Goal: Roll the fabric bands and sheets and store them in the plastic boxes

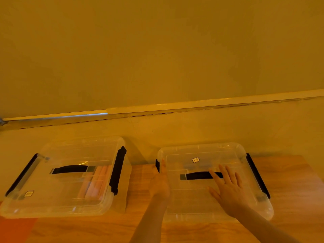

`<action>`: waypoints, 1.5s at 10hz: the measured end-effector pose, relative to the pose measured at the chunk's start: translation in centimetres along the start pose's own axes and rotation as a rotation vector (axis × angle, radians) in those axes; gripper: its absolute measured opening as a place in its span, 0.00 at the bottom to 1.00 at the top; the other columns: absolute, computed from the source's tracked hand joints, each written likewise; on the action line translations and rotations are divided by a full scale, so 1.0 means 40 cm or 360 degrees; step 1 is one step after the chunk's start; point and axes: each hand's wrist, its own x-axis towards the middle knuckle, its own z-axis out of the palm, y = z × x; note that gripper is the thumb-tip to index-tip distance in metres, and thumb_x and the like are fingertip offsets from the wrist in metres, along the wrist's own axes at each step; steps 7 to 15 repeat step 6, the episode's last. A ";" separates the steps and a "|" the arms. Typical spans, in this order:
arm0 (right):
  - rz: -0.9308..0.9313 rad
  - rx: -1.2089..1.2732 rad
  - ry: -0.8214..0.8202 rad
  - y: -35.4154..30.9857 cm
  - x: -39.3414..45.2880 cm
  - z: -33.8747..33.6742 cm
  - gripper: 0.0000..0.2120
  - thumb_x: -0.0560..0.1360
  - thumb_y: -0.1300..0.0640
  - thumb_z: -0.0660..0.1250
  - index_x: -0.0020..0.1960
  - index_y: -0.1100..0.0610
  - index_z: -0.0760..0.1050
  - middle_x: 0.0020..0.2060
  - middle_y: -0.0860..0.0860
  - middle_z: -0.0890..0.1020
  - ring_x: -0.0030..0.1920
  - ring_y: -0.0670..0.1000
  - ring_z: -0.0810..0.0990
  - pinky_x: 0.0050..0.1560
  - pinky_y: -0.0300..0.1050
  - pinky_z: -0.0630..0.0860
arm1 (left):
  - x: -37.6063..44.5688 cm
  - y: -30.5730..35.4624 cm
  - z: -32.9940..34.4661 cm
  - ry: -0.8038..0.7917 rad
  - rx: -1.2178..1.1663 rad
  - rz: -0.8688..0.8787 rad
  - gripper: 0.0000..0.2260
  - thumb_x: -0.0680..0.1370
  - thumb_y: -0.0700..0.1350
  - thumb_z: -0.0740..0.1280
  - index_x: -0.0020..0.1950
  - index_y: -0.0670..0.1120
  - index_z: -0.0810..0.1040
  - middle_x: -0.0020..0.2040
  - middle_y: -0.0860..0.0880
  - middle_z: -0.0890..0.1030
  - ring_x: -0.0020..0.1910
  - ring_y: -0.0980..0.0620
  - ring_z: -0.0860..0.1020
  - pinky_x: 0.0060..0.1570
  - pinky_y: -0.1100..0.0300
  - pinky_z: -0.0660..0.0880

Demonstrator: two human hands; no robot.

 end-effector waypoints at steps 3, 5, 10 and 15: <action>0.0089 0.0125 -0.0265 -0.028 -0.009 -0.045 0.30 0.79 0.35 0.38 0.71 0.48 0.64 0.66 0.60 0.74 0.69 0.60 0.64 0.70 0.56 0.54 | 0.003 -0.060 -0.007 -0.0518 0.0861 0.0427 0.33 0.80 0.46 0.60 0.78 0.55 0.42 0.73 0.40 0.59 0.69 0.36 0.65 0.65 0.45 0.66; -0.0031 0.0032 -0.0236 -0.006 -0.023 -0.108 0.53 0.55 0.29 0.10 0.75 0.45 0.38 0.76 0.56 0.42 0.77 0.59 0.44 0.74 0.57 0.50 | -0.006 0.002 -0.071 -0.0181 0.1002 0.0576 0.30 0.83 0.48 0.55 0.73 0.53 0.34 0.78 0.40 0.52 0.74 0.39 0.60 0.68 0.48 0.66; 0.0072 0.0021 -0.0216 -0.003 -0.015 -0.121 0.57 0.53 0.29 0.10 0.78 0.46 0.40 0.78 0.55 0.45 0.77 0.57 0.45 0.75 0.54 0.49 | 0.027 0.042 -0.097 -0.0395 0.1130 0.0690 0.30 0.83 0.49 0.56 0.77 0.54 0.39 0.78 0.42 0.45 0.74 0.40 0.58 0.69 0.44 0.66; 0.0072 0.0021 -0.0216 -0.003 -0.015 -0.121 0.57 0.53 0.29 0.10 0.78 0.46 0.40 0.78 0.55 0.45 0.77 0.57 0.45 0.75 0.54 0.49 | 0.027 0.042 -0.097 -0.0395 0.1130 0.0690 0.30 0.83 0.49 0.56 0.77 0.54 0.39 0.78 0.42 0.45 0.74 0.40 0.58 0.69 0.44 0.66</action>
